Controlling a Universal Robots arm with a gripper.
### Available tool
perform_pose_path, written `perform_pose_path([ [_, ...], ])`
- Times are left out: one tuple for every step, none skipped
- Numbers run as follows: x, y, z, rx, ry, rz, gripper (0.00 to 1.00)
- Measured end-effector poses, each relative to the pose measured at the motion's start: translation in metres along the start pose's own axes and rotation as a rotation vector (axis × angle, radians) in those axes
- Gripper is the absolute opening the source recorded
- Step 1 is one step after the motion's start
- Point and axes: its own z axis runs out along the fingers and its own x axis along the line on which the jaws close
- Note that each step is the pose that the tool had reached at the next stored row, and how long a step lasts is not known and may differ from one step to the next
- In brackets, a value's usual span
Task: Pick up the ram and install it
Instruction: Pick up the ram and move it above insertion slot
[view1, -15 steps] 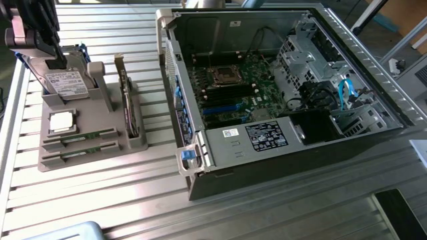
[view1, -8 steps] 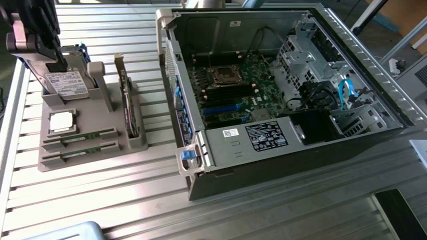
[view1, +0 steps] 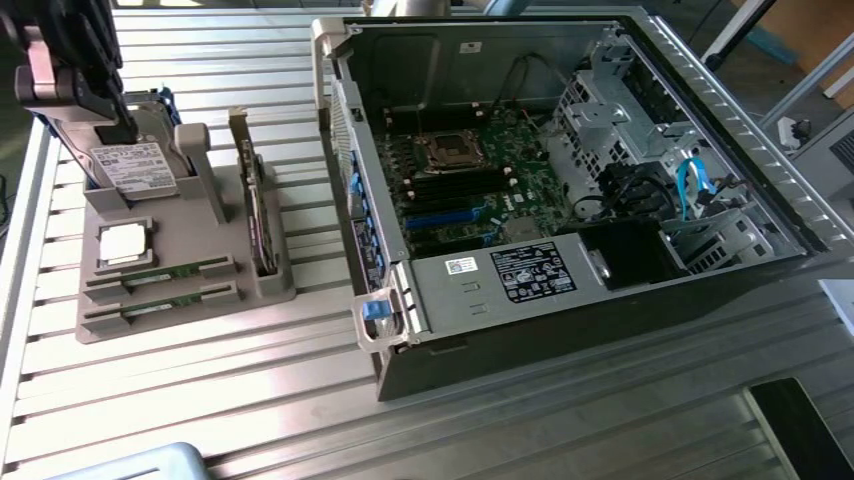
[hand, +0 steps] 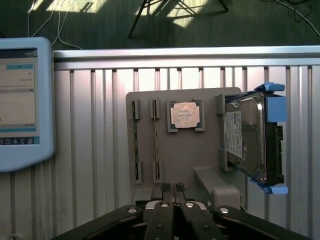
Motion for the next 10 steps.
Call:
perform_pose_path([
  [0.0,0.0,0.0,0.0003,-0.0001,-0.001,0.1],
  [0.0,0.0,0.0,0.0007,0.0,-0.001,0.1],
  [0.0,0.0,0.0,0.0013,0.0001,-0.003,0.1],
  [0.0,0.0,0.0,0.0017,0.0001,-0.004,0.1],
  [0.0,0.0,0.0,0.0018,0.0001,-0.004,0.1],
  [0.0,0.0,0.0,0.0018,0.0001,-0.005,0.1],
  [0.0,0.0,0.0,0.0018,0.0001,-0.005,0.1],
  [0.0,0.0,0.0,0.0018,0.0001,-0.004,0.1],
  [0.0,0.0,0.0,0.0018,0.0001,-0.004,0.1],
  [0.0,0.0001,0.0002,0.0016,0.0003,-0.005,0.1],
])
